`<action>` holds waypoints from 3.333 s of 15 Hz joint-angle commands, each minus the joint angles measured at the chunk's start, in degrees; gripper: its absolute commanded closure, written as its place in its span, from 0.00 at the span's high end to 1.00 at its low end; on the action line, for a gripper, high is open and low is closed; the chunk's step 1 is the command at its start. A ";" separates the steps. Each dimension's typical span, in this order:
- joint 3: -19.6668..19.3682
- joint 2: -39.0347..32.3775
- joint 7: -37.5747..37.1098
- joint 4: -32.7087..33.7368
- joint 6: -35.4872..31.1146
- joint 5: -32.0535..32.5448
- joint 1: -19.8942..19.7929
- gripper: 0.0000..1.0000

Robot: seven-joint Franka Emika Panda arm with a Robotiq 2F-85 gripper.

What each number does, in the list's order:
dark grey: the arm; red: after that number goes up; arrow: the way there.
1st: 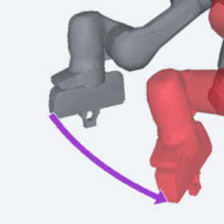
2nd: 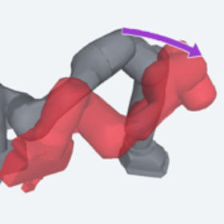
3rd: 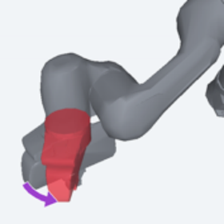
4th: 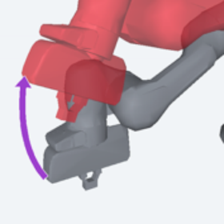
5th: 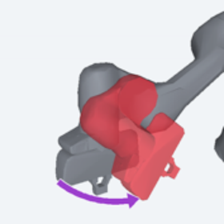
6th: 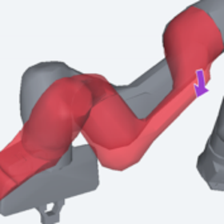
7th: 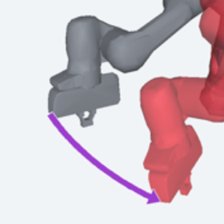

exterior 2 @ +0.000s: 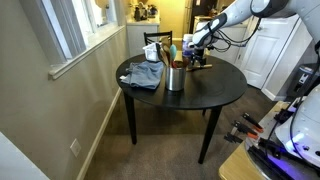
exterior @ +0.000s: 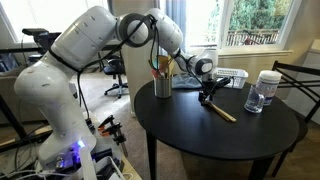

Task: Put the wooden spoon into the metal bucket

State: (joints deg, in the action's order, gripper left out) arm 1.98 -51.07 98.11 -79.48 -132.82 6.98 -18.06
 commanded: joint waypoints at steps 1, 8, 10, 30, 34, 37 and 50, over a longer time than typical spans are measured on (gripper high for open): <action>-0.36 -0.51 0.25 0.87 1.67 -2.01 -0.62 1.00; -1.72 0.86 -0.96 0.17 0.23 -3.01 -1.23 1.00; -1.63 -0.02 -0.83 1.62 1.38 -3.36 -1.23 1.00; -0.97 -4.69 -0.27 8.05 5.69 -6.22 -2.15 0.40; -0.92 -4.70 -0.22 8.11 5.64 -6.35 -2.18 0.13; -0.89 -4.55 -0.23 8.29 5.87 -6.48 -2.25 0.06; 2.97 4.01 2.36 5.25 2.28 -9.64 -2.74 0.08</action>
State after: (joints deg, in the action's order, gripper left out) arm 3.21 -49.88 97.78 -71.52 -128.84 -0.30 -20.25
